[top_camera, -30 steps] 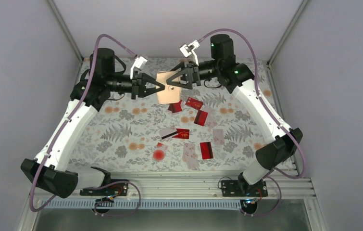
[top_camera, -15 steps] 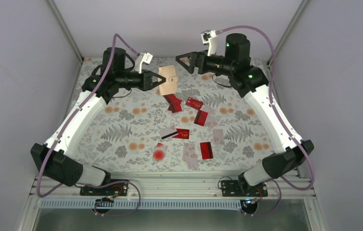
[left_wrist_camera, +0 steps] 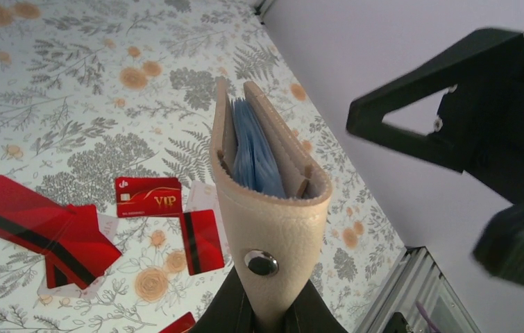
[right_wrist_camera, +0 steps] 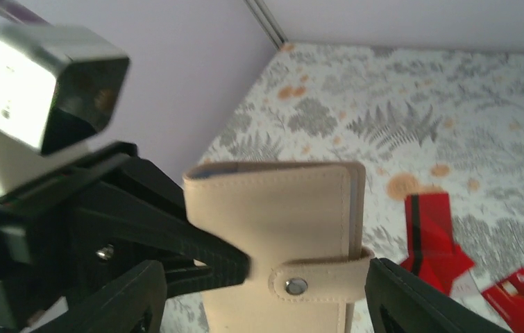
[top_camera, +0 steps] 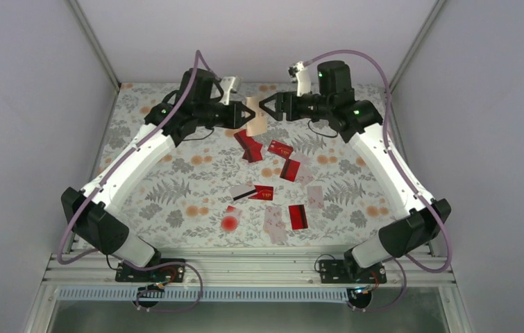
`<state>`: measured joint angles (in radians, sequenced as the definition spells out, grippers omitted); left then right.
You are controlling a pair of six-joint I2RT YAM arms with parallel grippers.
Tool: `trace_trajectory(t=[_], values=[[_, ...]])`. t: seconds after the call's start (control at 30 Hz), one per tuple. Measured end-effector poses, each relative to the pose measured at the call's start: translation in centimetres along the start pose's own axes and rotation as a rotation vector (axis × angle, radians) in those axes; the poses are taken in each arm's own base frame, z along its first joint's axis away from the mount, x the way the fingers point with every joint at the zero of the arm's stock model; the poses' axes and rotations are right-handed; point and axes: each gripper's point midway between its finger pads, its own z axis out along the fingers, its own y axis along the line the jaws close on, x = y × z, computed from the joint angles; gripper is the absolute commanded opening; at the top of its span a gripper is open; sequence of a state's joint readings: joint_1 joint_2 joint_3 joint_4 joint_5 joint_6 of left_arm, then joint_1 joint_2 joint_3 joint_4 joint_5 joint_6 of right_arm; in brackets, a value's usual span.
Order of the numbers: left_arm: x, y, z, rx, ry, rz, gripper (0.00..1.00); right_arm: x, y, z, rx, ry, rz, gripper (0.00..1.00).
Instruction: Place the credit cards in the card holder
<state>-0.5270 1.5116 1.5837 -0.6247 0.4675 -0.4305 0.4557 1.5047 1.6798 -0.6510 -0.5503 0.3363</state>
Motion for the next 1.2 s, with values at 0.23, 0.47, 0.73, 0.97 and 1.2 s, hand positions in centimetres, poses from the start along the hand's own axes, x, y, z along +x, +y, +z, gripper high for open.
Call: trace_trajectory(t=[0.23, 0.47, 0.73, 0.97, 1.2], values=[[0.1, -0.2, 1.6, -0.029, 0.010, -0.006, 0.02, 2.6, -1.7, 0.7, 0.048, 0.081, 0.060, 0.63], [-0.8, -1.3, 2.0, -0.021, -0.010, 0.018, 0.02, 4.2, -2.8, 1.8, 0.057, 0.132, 0.091, 0.57], [-0.7, -0.8, 2.2, -0.044, -0.007, 0.029, 0.02, 4.3, -3.4, 2.4, 0.070, 0.136, 0.086, 0.46], [-0.6, -1.3, 2.4, -0.036, -0.007, 0.056, 0.02, 4.1, -4.0, 2.3, 0.106, 0.125, 0.071, 0.42], [-0.7, -1.5, 2.3, -0.033, -0.013, 0.080, 0.02, 3.9, -4.0, 2.3, 0.110, 0.120, 0.052, 0.40]])
